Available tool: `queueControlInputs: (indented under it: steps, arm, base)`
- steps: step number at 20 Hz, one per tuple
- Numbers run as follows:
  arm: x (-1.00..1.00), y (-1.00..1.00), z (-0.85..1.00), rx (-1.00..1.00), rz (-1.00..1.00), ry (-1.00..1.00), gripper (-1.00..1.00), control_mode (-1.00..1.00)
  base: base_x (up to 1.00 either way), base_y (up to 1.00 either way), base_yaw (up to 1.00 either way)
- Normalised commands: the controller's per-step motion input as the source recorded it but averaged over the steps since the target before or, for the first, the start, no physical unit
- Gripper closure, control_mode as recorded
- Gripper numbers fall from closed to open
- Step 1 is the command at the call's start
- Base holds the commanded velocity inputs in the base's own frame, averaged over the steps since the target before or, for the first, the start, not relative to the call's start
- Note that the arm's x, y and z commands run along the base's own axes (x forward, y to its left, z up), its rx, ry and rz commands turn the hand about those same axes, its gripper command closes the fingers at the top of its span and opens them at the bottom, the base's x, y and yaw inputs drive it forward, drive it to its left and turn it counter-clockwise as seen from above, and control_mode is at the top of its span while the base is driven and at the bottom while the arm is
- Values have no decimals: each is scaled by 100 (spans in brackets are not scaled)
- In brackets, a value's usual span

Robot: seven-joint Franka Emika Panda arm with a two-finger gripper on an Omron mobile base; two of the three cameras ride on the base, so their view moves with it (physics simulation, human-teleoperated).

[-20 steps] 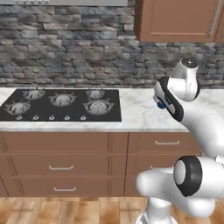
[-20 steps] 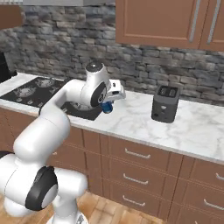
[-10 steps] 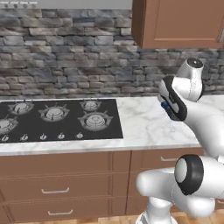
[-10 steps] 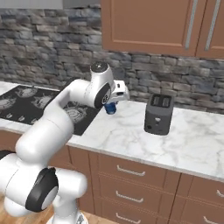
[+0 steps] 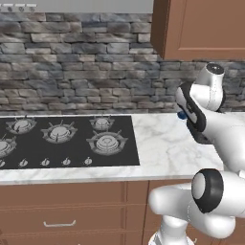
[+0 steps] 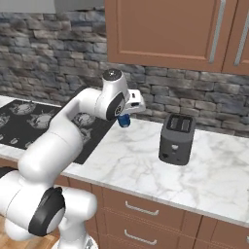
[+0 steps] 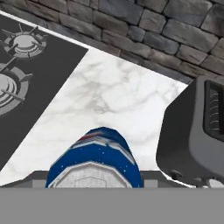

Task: Four empty soda cans are scattered around the kitchen. Gather all the cans and cluster them next to the stove for recycling.

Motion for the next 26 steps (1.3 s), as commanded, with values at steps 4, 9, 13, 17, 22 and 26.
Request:
queueControlInputs:
  steps: [4, 9, 13, 17, 22, 26]
  arm:
    - [0, 0, 0, 0, 0, 0, 100, 100]
    - [0, 0, 0, 0, 0, 0, 100, 100]
    - [2, 53, -57, 0, 0, 10, 100, -100]
    - [22, 71, -66, 0, 0, 16, 100, -100]
    - [79, 67, -39, 0, -2, 15, 100, -100]
    - [68, 35, -31, 0, -1, 10, 100, -100]
  base:
    - [21, 0, 3]
    - [0, 2, 0]
    - [0, 0, 0]
    - [0, 0, 0]
    - [0, 0, 0]
    - [0, 0, 0]
